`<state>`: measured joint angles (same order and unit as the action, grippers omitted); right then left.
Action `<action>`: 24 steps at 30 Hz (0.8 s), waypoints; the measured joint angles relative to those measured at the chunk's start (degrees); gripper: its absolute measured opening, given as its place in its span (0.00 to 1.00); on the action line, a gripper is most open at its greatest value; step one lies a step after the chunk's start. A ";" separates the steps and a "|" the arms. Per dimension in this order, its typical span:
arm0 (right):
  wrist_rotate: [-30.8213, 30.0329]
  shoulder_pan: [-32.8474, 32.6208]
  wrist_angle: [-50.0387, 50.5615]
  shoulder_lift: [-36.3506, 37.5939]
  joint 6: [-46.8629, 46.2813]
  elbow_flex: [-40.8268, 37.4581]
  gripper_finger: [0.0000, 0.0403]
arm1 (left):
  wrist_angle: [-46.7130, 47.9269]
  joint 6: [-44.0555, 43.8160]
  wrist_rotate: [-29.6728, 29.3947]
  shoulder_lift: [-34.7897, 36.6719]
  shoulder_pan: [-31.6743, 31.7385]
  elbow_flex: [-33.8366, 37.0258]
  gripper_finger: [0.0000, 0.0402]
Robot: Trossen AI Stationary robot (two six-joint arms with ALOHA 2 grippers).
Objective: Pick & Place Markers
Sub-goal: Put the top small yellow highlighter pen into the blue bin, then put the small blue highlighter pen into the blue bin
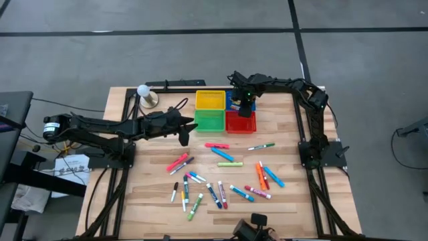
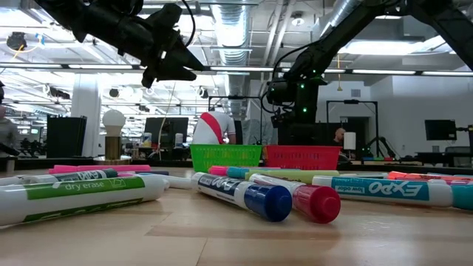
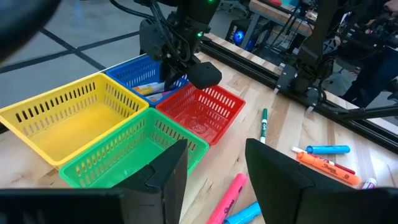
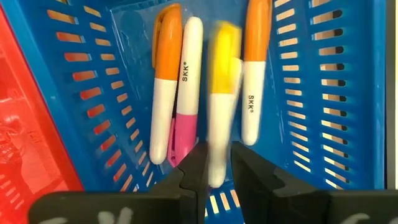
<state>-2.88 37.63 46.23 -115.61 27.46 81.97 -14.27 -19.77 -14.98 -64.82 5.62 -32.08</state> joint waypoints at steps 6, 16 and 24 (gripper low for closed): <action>0.09 0.00 0.00 0.02 0.00 0.00 0.15 | -0.01 0.00 0.00 0.00 0.00 0.00 0.40; -0.08 -0.26 3.20 0.32 1.49 3.46 0.15 | -0.21 0.02 0.02 0.00 -0.01 0.00 0.40; -0.10 -0.89 10.30 0.35 0.62 11.33 0.15 | -0.21 0.02 0.00 0.00 0.01 0.00 0.40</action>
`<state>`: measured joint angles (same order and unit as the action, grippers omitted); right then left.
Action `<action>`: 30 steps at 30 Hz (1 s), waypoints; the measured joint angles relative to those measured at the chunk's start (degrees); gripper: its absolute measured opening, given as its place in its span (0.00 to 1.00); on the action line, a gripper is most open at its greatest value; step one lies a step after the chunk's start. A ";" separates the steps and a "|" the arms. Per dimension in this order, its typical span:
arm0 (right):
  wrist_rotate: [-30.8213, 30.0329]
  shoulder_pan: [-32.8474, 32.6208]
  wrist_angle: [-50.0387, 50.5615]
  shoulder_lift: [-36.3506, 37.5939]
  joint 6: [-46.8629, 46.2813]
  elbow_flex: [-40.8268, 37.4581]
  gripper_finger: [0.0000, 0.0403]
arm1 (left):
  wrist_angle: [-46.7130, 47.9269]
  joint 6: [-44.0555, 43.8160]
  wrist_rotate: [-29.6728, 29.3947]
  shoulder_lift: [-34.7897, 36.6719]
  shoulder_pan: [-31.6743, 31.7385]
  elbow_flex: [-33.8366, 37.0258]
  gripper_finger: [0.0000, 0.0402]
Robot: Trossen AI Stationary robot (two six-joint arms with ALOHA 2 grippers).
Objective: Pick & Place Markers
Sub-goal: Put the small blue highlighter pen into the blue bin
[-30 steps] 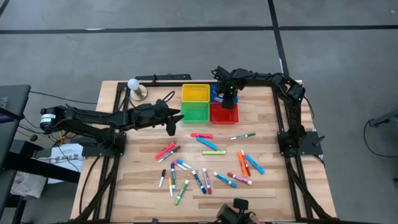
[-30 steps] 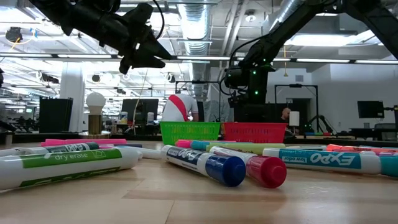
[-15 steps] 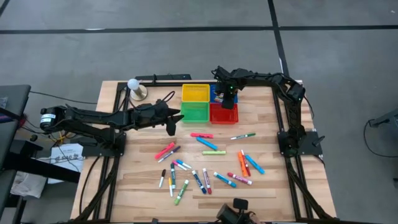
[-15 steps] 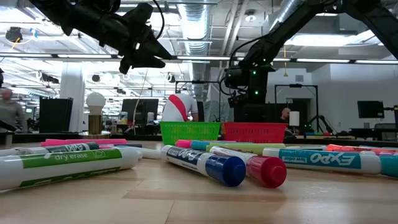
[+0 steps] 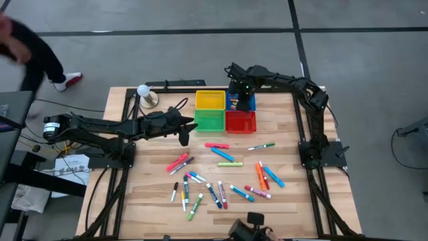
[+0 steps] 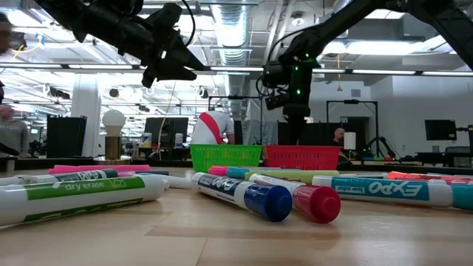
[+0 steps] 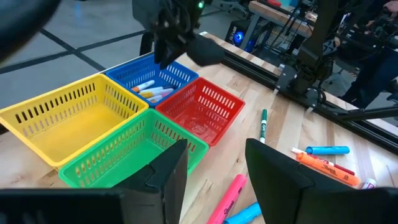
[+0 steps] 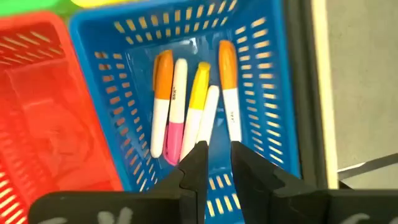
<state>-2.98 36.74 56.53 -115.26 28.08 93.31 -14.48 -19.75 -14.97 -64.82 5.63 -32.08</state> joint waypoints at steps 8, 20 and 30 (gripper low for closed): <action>0.37 -3.33 10.22 0.23 -5.77 4.99 0.15 | 0.02 0.68 0.01 0.00 -0.01 0.00 0.40; 6.10 -12.86 15.74 7.36 -14.62 5.01 0.15 | 0.04 0.68 -0.01 0.00 -0.01 0.00 0.40; 6.25 -23.03 17.25 14.98 -22.73 1.88 0.15 | 0.07 0.68 0.01 0.00 0.00 0.00 0.40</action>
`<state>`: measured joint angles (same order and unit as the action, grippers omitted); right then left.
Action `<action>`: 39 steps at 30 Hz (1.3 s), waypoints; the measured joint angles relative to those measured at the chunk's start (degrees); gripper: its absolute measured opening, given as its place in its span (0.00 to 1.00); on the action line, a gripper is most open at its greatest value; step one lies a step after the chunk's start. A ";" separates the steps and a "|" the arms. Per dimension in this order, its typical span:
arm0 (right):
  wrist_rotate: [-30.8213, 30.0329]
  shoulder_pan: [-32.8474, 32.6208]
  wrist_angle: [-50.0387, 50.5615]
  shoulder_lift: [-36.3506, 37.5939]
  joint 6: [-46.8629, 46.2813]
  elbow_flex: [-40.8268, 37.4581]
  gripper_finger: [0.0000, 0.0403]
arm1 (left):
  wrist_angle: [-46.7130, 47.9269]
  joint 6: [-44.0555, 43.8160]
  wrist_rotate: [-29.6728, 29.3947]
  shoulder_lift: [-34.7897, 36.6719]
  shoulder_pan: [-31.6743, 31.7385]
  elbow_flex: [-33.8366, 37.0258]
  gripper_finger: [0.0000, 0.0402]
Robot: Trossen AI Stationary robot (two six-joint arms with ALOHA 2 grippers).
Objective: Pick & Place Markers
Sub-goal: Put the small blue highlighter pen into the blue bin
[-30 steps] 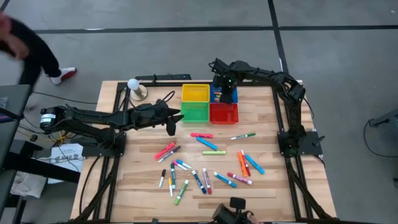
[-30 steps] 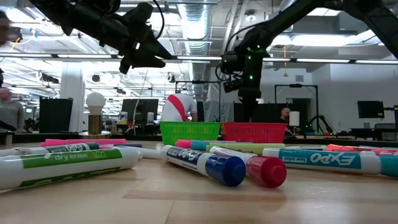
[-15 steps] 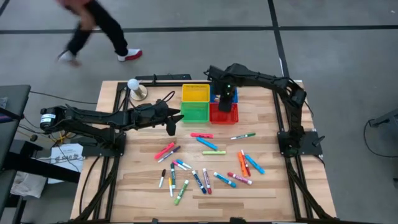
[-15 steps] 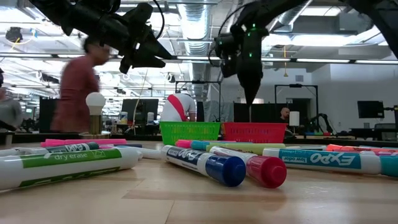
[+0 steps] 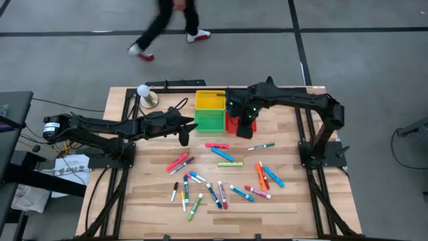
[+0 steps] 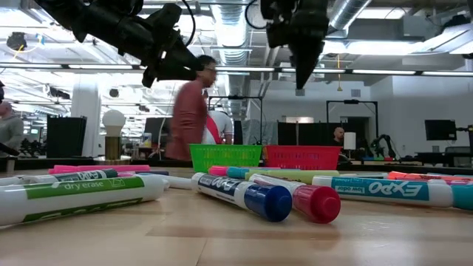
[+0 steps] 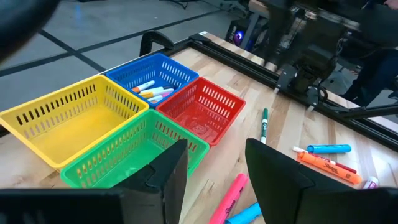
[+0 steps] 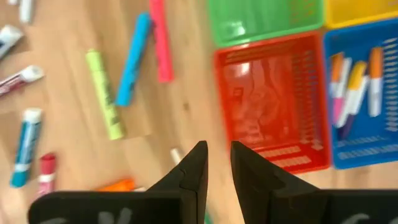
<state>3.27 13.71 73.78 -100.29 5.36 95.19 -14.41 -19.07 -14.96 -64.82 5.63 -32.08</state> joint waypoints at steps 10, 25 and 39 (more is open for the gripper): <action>-0.23 -10.96 -0.53 6.18 -12.43 -6.51 0.15 | 0.00 0.00 1.98 0.00 -0.07 0.00 0.40; -0.24 -21.48 -23.18 18.88 -24.52 -28.56 0.15 | 0.00 0.00 7.76 0.00 -7.63 0.00 0.40; -8.20 -21.08 -42.72 36.70 -28.71 -46.10 0.15 | 0.18 -0.62 7.80 0.00 -15.71 0.00 0.40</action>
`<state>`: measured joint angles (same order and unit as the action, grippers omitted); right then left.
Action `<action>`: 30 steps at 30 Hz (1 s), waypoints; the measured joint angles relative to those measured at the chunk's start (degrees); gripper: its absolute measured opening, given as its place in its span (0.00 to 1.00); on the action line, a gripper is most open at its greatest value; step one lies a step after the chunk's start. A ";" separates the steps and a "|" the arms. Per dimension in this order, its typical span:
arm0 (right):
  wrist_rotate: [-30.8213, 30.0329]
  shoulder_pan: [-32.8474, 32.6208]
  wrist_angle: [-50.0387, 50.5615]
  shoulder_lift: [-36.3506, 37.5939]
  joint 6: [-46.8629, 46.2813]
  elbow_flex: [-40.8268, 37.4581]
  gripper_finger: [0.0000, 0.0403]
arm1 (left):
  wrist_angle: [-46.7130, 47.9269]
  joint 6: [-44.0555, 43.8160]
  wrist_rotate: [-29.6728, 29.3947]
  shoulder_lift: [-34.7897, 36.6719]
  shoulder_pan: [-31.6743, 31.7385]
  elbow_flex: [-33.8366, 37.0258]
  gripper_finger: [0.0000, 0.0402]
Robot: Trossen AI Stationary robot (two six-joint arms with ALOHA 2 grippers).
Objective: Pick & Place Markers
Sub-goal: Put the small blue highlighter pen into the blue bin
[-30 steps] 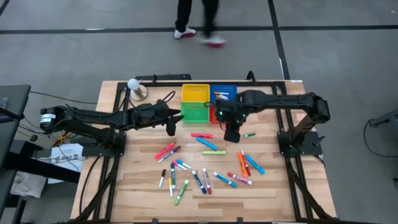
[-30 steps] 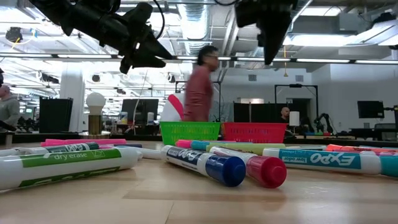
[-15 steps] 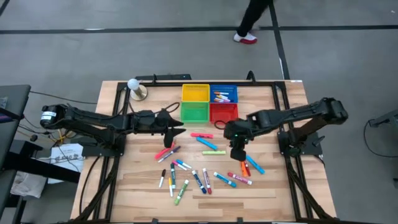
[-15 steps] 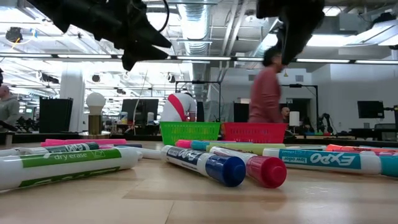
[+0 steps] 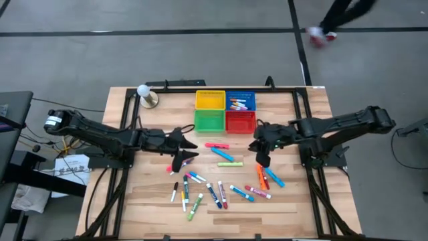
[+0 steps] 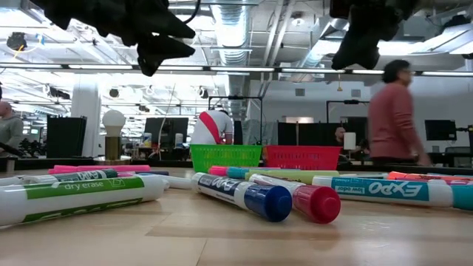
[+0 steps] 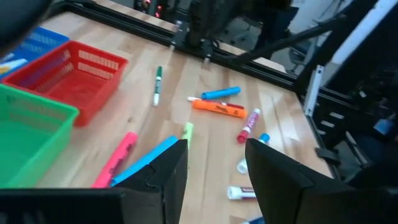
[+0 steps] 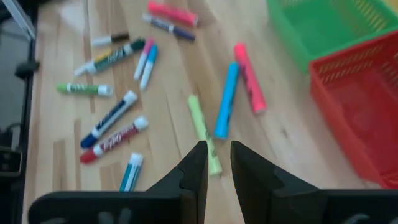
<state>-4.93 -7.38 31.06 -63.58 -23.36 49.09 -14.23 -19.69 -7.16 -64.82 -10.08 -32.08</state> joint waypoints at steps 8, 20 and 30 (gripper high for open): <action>-2.99 0.00 -12.96 8.78 -0.68 -9.68 0.15 | 1.81 -3.38 0.02 0.00 -3.51 0.00 0.37; -7.02 0.06 -28.64 19.32 -0.81 -23.16 0.15 | 6.62 -9.32 7.47 -0.20 -5.39 -0.09 0.32; -7.47 0.01 -33.13 22.81 -4.74 -27.05 0.15 | 8.88 -9.35 16.25 -8.34 -5.39 -0.19 0.30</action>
<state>-12.40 -7.37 -2.07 -40.77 -28.10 22.04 -5.35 -29.04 9.09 -73.15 -15.46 -32.26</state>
